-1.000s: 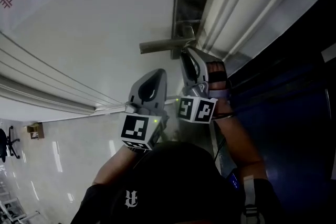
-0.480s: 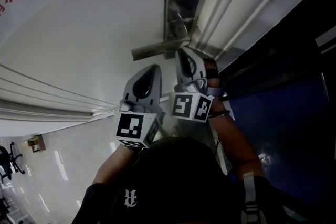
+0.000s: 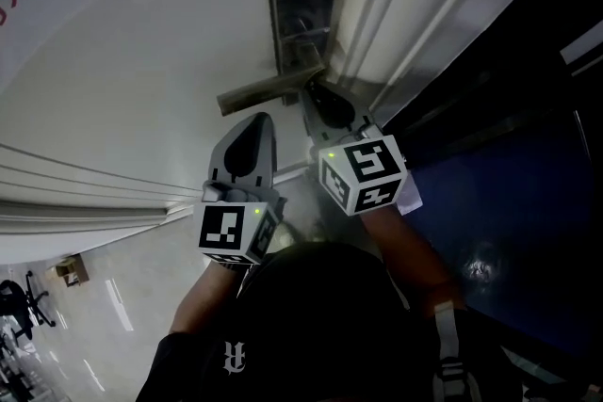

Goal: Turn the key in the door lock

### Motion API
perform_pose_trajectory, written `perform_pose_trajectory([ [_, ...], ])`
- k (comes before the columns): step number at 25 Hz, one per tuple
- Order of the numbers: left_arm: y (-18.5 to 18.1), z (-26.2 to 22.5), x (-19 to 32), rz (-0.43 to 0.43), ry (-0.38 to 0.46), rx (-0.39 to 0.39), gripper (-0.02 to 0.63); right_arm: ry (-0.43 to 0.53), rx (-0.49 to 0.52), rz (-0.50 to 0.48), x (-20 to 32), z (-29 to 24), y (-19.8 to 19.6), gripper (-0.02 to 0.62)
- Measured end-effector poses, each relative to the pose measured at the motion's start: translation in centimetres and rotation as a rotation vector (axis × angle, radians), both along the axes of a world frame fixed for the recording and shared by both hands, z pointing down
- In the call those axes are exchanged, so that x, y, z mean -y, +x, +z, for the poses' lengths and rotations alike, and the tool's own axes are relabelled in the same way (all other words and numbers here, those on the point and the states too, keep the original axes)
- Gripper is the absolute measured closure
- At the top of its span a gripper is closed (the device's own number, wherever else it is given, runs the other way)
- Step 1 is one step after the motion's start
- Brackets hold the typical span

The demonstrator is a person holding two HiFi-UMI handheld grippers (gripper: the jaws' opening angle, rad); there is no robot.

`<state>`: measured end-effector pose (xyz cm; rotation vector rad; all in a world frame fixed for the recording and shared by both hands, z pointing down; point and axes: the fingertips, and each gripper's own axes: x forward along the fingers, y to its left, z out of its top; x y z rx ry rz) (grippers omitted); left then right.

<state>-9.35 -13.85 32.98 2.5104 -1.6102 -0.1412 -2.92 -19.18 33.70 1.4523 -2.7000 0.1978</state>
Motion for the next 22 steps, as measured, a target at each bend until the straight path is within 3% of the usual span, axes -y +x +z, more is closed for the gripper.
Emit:
perform_pose_trajectory([
  [6, 0.2, 0.1, -0.1, -0.002, -0.001, 0.005, 0.6, -0.11, 0.121, -0.033, 0.2, 0.0, 0.1, 0.565],
  [12, 0.5, 0.0, -0.3, -0.001, 0.005, 0.002, 0.6, -0.384, 0.526, -0.083, 0.3, 0.3, 0.3, 0.565],
  [22, 0.6, -0.1, -0.7, -0.005, 0.008, 0.018, 0.6, -0.626, 0.951, -0.167, 0.5, 1.2, 0.7, 0.565],
])
